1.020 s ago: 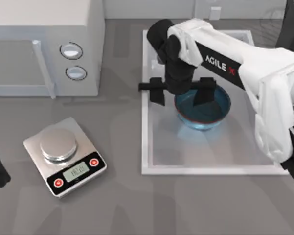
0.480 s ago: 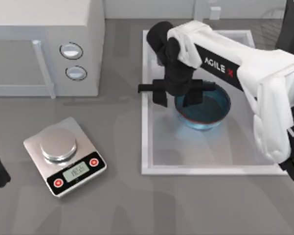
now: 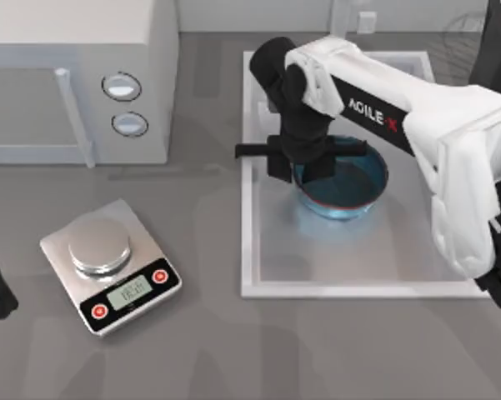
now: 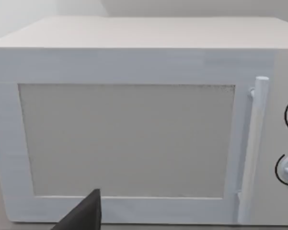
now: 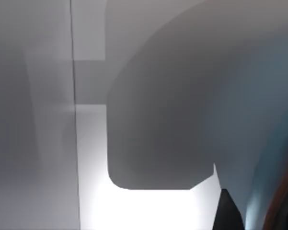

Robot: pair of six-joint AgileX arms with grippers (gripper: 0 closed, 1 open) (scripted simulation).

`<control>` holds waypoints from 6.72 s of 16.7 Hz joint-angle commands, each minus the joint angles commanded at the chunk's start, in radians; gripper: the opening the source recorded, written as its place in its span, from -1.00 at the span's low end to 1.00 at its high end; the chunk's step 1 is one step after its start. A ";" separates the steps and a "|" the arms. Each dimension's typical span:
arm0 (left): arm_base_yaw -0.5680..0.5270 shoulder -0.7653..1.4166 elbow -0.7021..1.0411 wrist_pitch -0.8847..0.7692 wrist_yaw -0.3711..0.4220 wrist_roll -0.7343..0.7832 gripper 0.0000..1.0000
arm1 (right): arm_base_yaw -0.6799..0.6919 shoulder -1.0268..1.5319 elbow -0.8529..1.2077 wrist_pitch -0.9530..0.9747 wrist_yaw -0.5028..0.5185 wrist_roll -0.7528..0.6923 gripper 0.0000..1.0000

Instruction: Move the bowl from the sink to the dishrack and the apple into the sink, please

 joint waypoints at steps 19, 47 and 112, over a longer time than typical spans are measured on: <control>0.000 0.000 0.000 0.000 0.000 0.000 1.00 | 0.311 -0.716 -0.406 -0.344 0.039 0.306 -1.00; 0.000 0.000 0.000 0.000 0.000 0.000 1.00 | -0.290 -1.344 -0.941 0.329 -0.250 -0.075 -1.00; 0.000 0.000 0.000 0.000 0.000 0.000 1.00 | -0.805 -1.086 -1.541 1.854 -0.388 -0.504 1.00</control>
